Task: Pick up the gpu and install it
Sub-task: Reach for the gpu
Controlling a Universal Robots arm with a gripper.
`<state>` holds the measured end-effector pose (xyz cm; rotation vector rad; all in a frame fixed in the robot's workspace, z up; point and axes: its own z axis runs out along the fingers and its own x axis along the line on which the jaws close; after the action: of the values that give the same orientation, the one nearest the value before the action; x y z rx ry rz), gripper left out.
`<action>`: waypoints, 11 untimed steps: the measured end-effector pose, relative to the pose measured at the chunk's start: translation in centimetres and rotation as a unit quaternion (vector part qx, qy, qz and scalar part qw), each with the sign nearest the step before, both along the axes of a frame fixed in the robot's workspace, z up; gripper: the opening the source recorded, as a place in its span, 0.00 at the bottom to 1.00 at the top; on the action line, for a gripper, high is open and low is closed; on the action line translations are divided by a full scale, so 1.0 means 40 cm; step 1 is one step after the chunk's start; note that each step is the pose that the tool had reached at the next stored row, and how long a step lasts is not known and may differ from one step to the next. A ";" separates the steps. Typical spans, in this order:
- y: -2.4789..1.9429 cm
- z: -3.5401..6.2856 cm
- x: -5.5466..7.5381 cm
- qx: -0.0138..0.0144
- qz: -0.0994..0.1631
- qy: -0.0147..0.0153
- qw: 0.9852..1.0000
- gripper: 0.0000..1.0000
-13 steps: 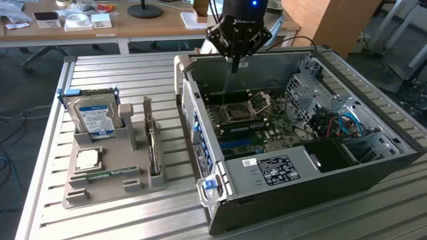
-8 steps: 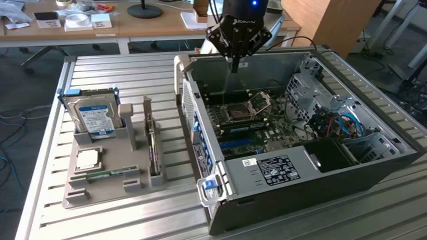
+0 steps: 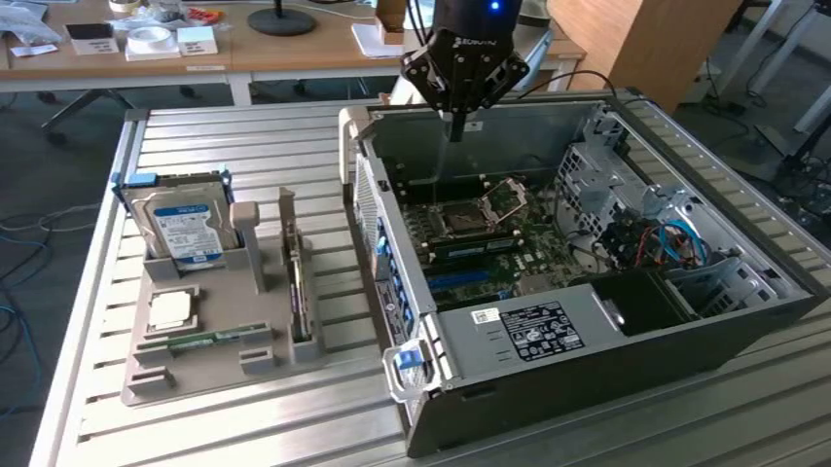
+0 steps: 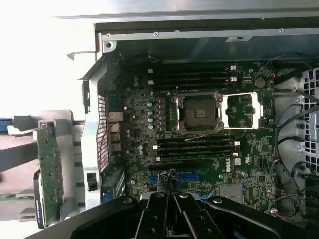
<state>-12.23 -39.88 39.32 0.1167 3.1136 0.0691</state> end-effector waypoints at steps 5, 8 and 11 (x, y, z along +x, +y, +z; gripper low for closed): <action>0.000 0.000 -0.014 0.000 0.000 0.000 1.000 0.11; 0.000 0.000 -0.024 0.000 0.000 0.000 1.000 0.11; 0.000 0.000 -0.033 0.000 0.000 0.000 1.000 0.11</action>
<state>-13.57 -39.89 39.31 0.1165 3.1134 0.0688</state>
